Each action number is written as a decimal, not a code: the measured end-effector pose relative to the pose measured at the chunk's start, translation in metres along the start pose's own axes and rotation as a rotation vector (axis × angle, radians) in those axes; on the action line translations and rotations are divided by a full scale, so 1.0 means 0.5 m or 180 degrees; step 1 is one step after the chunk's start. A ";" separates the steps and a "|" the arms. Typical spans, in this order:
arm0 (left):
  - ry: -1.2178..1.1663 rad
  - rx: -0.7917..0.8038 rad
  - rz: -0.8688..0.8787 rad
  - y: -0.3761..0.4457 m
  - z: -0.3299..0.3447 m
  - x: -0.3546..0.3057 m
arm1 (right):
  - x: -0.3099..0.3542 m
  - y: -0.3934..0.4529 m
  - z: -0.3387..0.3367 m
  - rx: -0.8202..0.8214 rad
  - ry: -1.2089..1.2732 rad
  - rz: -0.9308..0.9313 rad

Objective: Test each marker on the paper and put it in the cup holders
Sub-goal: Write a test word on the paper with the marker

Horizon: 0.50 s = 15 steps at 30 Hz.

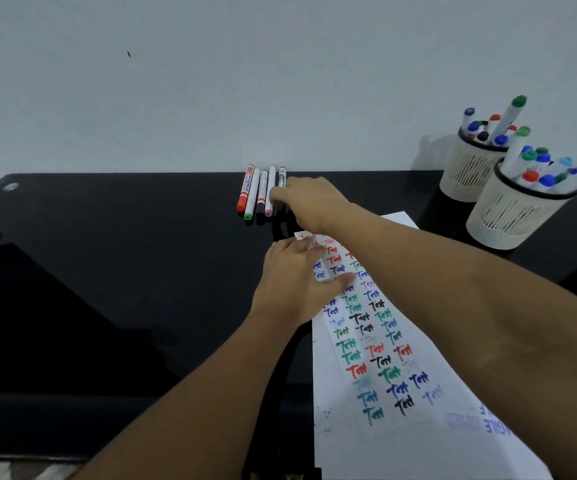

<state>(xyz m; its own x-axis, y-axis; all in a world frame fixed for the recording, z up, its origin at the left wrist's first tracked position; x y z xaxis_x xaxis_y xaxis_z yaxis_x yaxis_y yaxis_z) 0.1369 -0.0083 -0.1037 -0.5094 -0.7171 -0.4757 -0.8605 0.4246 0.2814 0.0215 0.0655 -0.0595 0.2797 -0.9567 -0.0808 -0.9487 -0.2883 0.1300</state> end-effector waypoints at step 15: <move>0.0121 -0.0091 0.0041 -0.004 -0.013 -0.011 | -0.062 -0.062 -0.044 -0.0714 0.0077 -0.0044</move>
<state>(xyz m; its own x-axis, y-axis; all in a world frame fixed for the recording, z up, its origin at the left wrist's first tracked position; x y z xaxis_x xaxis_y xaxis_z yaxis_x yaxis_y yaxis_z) 0.1416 -0.0091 -0.0962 -0.5196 -0.7325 -0.4399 -0.8533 0.4184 0.3113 0.0453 0.1034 -0.0390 0.2985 -0.9525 -0.0608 -0.8888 -0.3007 0.3458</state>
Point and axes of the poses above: each hand's wrist, its own y-axis towards the middle knuckle, its own z-axis out of the palm, x = y × z, the point moved 5 cm from there along y, towards the middle knuckle, and after that the axes turned 9 degrees about z, right-handed, at the moved point
